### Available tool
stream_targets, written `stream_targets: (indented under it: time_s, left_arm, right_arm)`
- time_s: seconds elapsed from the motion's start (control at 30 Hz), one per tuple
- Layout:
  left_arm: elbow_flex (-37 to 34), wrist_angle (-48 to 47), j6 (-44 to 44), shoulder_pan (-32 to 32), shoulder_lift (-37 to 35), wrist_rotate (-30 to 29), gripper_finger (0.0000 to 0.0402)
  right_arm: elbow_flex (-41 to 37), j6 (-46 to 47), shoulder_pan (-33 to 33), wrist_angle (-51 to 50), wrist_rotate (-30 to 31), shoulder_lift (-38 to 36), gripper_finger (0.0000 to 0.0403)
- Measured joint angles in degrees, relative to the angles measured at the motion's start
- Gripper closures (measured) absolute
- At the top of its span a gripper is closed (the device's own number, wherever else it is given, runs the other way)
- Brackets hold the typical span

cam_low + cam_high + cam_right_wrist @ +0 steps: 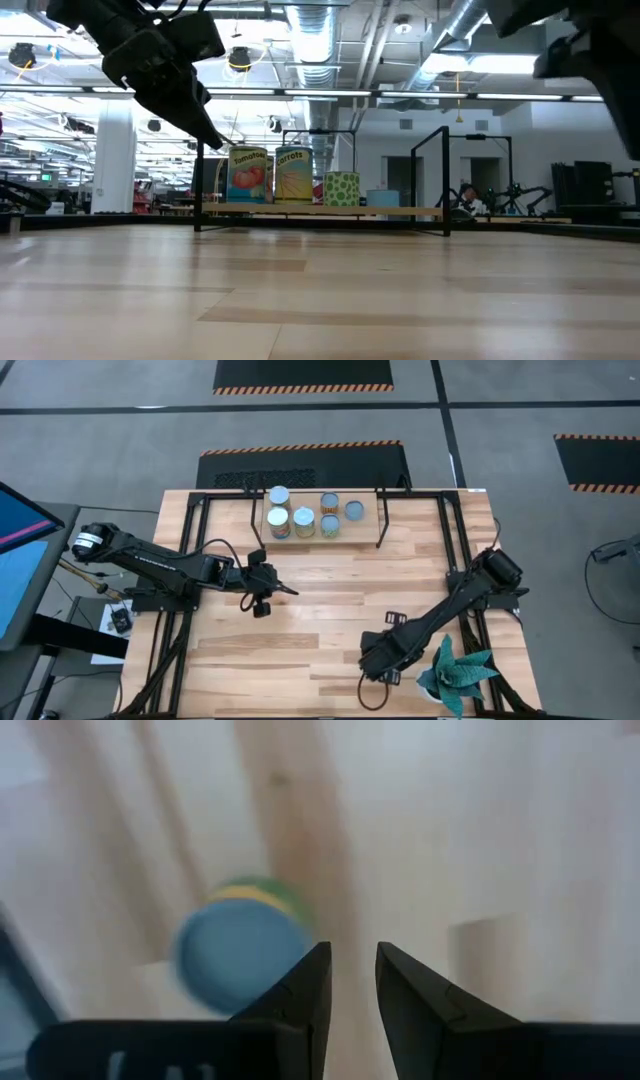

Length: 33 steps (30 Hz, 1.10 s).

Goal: Pick and place cans onto a shelf
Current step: Put the canned mushrooms on the shelf

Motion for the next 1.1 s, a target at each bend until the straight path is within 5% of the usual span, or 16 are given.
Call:
stream_targets:
  time_s: [0.57,1.1]
  left_arm:
    - [-0.74,-2.56,-1.05,-1.59,0.00,-0.20,0.0343]
    - [-0.74,-2.54,-2.52,-1.59,0.00,-0.37,0.0343]
  right_arm:
    - [-4.72,0.65,-0.58,-1.20,2.63,-0.70,0.0297]
    - [-4.72,1.21,-0.51,6.00,-8.03,-0.15,0.0297]
